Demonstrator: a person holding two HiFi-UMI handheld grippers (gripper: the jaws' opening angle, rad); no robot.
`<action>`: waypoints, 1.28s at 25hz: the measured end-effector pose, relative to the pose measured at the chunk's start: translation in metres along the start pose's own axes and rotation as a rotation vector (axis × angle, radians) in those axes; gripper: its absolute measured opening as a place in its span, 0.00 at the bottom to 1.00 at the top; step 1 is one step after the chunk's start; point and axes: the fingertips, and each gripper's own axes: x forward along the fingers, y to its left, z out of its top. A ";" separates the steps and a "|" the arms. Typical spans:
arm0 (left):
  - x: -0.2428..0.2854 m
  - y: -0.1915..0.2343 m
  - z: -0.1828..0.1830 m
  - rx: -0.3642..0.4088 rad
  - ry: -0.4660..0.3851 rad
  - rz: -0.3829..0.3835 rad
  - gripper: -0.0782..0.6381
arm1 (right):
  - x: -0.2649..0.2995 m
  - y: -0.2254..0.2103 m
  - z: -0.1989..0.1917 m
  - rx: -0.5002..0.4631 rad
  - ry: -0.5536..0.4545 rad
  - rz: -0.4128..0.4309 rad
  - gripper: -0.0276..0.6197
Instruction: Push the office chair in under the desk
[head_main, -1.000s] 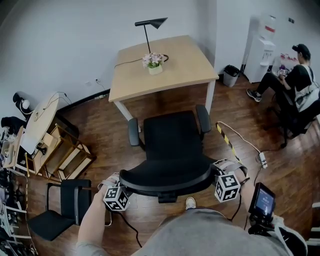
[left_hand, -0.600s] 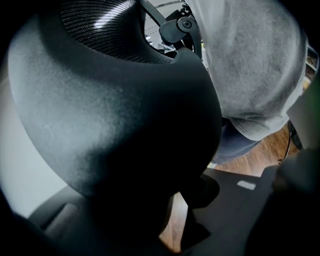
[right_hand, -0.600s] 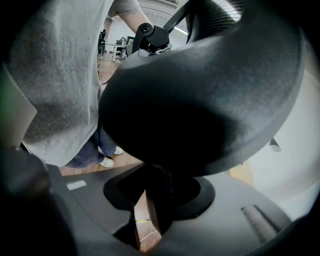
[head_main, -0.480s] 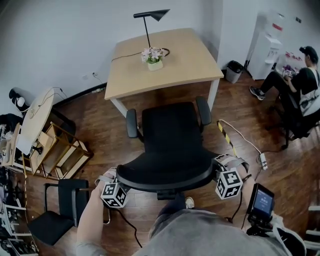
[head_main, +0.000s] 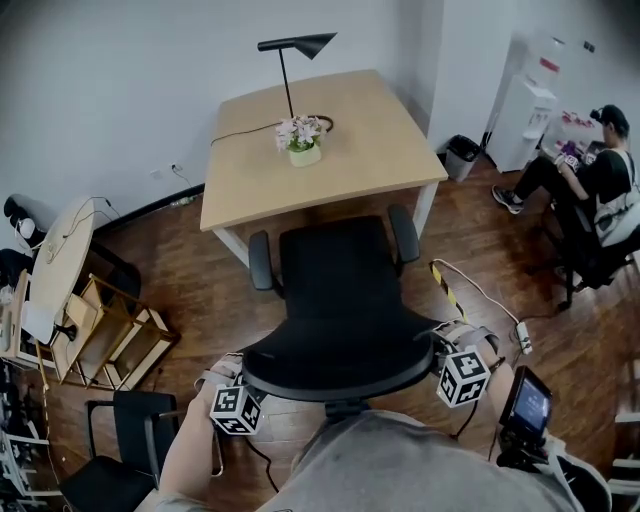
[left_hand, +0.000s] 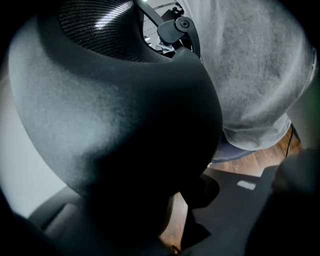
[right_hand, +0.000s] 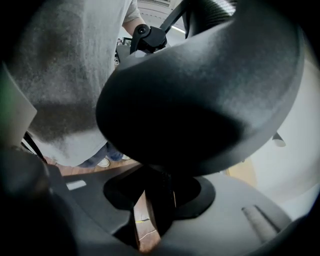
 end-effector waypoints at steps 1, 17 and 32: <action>0.003 0.007 -0.002 0.003 -0.001 -0.004 0.31 | 0.003 -0.006 -0.002 0.006 0.004 0.002 0.27; 0.047 0.114 -0.032 0.028 -0.009 -0.005 0.31 | 0.045 -0.112 -0.020 0.040 0.029 -0.012 0.28; 0.088 0.200 -0.047 0.012 0.006 -0.012 0.31 | 0.072 -0.203 -0.045 0.004 0.003 -0.017 0.27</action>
